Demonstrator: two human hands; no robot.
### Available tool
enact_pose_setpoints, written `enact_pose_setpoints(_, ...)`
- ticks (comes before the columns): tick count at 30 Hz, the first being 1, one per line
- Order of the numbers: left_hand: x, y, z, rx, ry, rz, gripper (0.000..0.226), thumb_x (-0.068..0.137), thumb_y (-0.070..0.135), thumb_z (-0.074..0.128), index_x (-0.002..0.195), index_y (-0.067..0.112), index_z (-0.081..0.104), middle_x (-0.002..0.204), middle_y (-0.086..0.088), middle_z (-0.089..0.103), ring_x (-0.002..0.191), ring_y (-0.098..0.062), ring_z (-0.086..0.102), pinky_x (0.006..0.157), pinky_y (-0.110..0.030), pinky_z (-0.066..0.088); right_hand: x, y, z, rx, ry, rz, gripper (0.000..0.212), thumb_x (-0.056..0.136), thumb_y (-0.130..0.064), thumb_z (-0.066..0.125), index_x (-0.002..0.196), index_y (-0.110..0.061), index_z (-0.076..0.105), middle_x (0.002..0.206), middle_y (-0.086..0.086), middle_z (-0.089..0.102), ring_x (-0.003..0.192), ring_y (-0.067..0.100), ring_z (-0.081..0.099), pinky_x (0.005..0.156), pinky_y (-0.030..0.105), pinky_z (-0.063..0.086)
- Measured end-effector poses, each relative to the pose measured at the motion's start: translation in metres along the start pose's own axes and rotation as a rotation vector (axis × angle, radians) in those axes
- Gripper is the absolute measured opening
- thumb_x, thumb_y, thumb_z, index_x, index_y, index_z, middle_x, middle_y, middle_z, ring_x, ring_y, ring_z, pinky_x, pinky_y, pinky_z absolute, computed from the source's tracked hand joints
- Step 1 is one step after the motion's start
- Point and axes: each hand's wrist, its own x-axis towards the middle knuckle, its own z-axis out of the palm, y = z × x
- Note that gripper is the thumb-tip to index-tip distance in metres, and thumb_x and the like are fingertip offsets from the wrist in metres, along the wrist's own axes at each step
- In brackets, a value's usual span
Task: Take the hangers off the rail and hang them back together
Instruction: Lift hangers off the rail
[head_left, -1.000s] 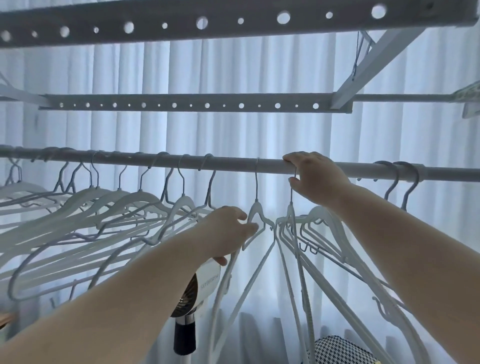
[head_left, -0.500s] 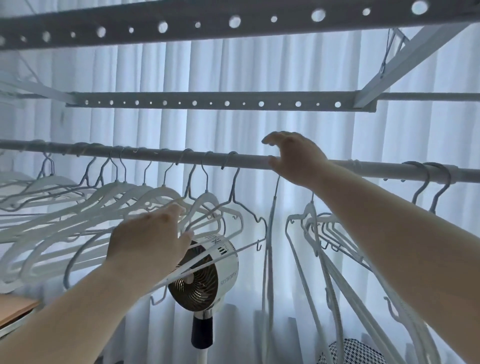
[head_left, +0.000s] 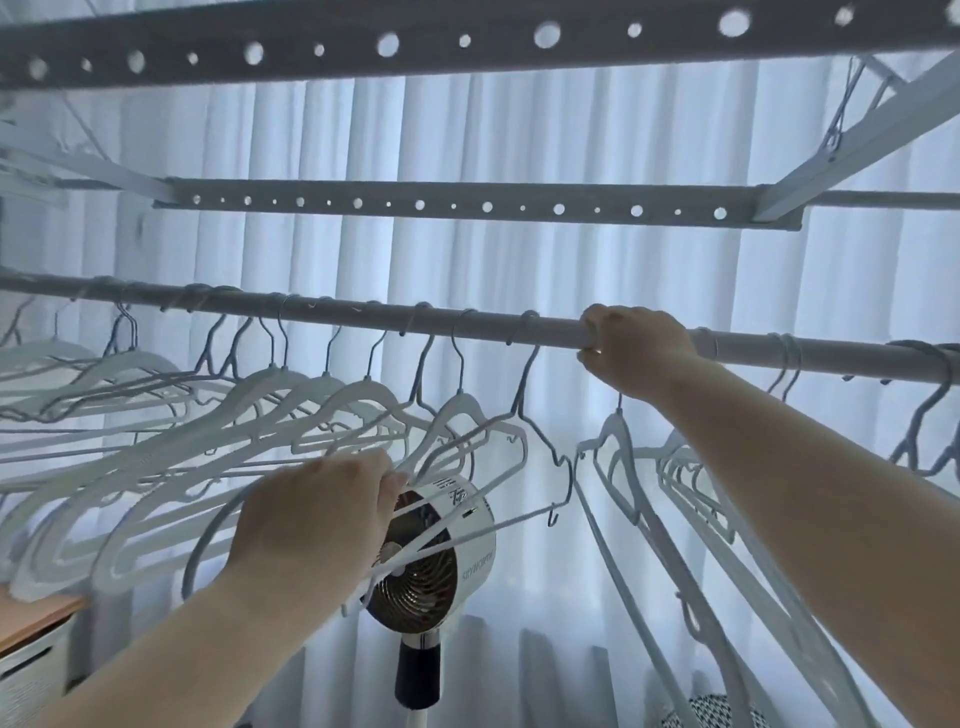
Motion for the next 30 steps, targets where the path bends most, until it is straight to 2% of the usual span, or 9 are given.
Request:
enact_pose_setpoints(2,0.003,0.001,-0.005,-0.109,-0.002,-0.024,0.025,0.096,0.037,0.030,0.085,0.029,0.051,0.092,0.003,0.069,0.092,-0.023,0.062,0.076,-0.030,0.045,-0.001,0.002,0.002,0.005,0.031,0.007,0.028,0.094,-0.023,0.042,0.118,-0.010,0.050,0.115,0.010,0.062,0.109,0.030,0.054,0.087,0.034,0.037)
enact_pose_setpoints(8,0.022,0.016,-0.012,-0.233,0.034,0.010,0.033,0.096,0.030,0.031,0.101,0.020,0.062,0.091,-0.004,0.071,0.071,-0.025,0.059,0.077,-0.034,0.051,-0.008,0.005,0.001,0.016,0.045,0.003,0.026,0.093,-0.022,0.043,0.115,-0.009,0.052,0.113,0.010,0.062,0.107,0.029,0.054,0.086,0.033,0.037)
enact_pose_setpoints(12,0.036,0.028,-0.011,-0.294,-0.017,0.024,0.033,0.096,0.028,0.034,0.099,0.012,0.063,0.087,-0.009,0.071,0.077,-0.030,0.067,0.081,-0.040,0.054,-0.013,0.005,-0.005,0.032,0.015,0.002,0.027,0.093,-0.021,0.045,0.117,-0.010,0.051,0.115,0.010,0.061,0.110,0.029,0.053,0.088,0.033,0.036)
enact_pose_setpoints(16,0.050,0.037,-0.007,-0.288,-0.120,0.008,0.032,0.095,0.026,0.036,0.102,0.010,0.062,0.094,-0.011,0.071,0.085,-0.032,0.067,0.087,-0.041,0.053,-0.016,0.005,-0.006,0.040,0.006,-0.008,0.028,0.092,-0.020,0.046,0.117,-0.010,0.049,0.114,0.010,0.059,0.110,0.028,0.051,0.092,0.033,0.035)
enact_pose_setpoints(20,0.048,0.037,0.003,-0.284,-0.214,-0.022,0.030,0.095,0.024,0.038,0.105,0.009,0.062,0.099,-0.012,0.071,0.091,-0.032,0.067,0.084,-0.039,0.054,-0.018,0.005,-0.007,0.051,-0.021,-0.009,0.035,0.092,-0.021,0.046,0.126,-0.011,0.044,0.122,0.009,0.055,0.117,0.027,0.046,0.099,0.033,0.032)
enact_pose_setpoints(22,0.041,0.034,0.007,-0.294,-0.249,-0.022,0.029,0.095,0.024,0.038,0.098,0.010,0.063,0.091,-0.010,0.073,0.072,-0.026,0.068,0.073,-0.034,0.056,-0.020,0.005,-0.007,0.052,-0.039,-0.010,0.042,0.093,-0.022,0.046,0.133,-0.012,0.038,0.129,0.009,0.051,0.121,0.027,0.043,0.102,0.033,0.030)
enact_pose_setpoints(25,0.031,0.027,0.006,-0.351,-0.295,-0.030,0.029,0.095,0.024,0.039,0.074,0.020,0.059,0.070,-0.003,0.072,0.037,-0.011,0.054,0.050,-0.022,0.048,-0.024,0.005,-0.011,0.046,-0.061,-0.018,0.050,0.093,-0.024,0.046,0.139,-0.014,0.030,0.137,0.009,0.045,0.127,0.027,0.039,0.107,0.034,0.025)
enact_pose_setpoints(27,0.024,0.022,0.000,-0.363,-0.286,-0.038,0.032,0.095,0.026,0.040,0.067,0.024,0.054,0.062,0.001,0.069,0.034,-0.009,0.052,0.050,-0.020,0.047,-0.029,0.004,-0.015,0.048,-0.083,-0.022,0.056,0.094,-0.026,0.045,0.144,-0.016,0.022,0.145,0.006,0.037,0.134,0.026,0.032,0.110,0.035,0.022)
enact_pose_setpoints(30,0.008,0.013,-0.010,-0.369,-0.262,-0.050,0.028,0.095,0.027,0.040,0.071,0.027,0.056,0.058,0.005,0.066,0.033,-0.005,0.050,0.047,-0.019,0.042,-0.037,0.006,-0.019,0.100,-0.092,-0.052,0.063,0.094,-0.027,0.046,0.148,-0.020,0.014,0.154,0.001,0.024,0.142,0.022,0.021,0.114,0.035,0.015)
